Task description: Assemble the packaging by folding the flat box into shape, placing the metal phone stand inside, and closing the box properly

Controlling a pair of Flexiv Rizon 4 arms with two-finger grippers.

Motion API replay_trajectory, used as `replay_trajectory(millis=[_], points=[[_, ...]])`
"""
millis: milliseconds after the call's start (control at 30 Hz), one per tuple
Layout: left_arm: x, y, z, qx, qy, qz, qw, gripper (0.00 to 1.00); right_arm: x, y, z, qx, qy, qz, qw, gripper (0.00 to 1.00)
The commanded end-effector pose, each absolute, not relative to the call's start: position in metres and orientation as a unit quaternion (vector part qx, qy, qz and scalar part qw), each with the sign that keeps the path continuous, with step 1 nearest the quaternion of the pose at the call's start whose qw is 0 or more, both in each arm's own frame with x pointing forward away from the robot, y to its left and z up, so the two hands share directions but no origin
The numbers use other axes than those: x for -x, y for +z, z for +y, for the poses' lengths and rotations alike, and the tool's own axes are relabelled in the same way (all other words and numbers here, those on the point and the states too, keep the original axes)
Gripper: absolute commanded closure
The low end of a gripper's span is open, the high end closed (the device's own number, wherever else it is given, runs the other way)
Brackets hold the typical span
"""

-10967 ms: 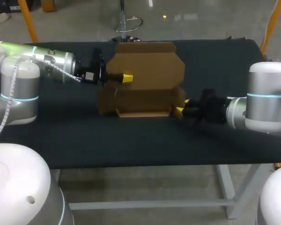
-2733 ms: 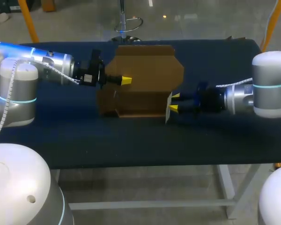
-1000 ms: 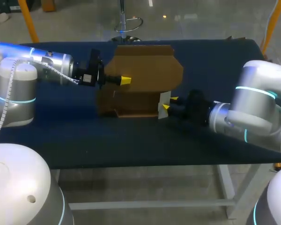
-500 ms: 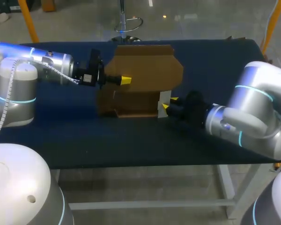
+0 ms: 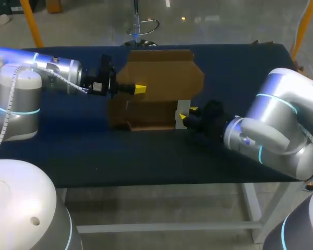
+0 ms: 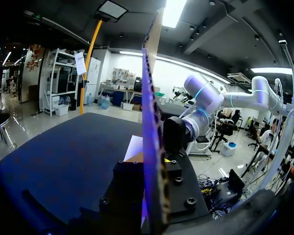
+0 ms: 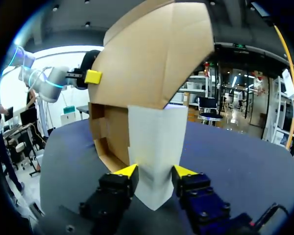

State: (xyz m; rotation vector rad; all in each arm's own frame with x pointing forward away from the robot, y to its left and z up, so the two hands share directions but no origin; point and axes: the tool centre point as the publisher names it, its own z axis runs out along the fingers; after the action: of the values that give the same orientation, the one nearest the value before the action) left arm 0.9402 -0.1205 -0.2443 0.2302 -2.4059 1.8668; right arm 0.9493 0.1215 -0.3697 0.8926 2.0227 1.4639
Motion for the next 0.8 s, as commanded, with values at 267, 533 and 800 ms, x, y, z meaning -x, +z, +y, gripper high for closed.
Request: replay_trajectory(millis=[267, 533, 800], points=[[-0.940, -0.249, -0.121, -0.075, 0.609, -0.788, 0.045, 1.00, -0.964, -0.374, 0.133, -0.395, 0.489, 0.708, 0.322, 0.53], [-0.940, -0.249, -0.121, -0.075, 0.609, -0.788, 0.045, 1.00, -0.969, -0.374, 0.131, -0.405, 0.485, 0.704, 0.326, 0.54], [-0.940, -0.249, -0.121, -0.075, 0.609, -0.788, 0.045, 1.00, -0.974, -0.371, 0.131, -0.408, 0.482, 0.703, 0.326, 0.60]])
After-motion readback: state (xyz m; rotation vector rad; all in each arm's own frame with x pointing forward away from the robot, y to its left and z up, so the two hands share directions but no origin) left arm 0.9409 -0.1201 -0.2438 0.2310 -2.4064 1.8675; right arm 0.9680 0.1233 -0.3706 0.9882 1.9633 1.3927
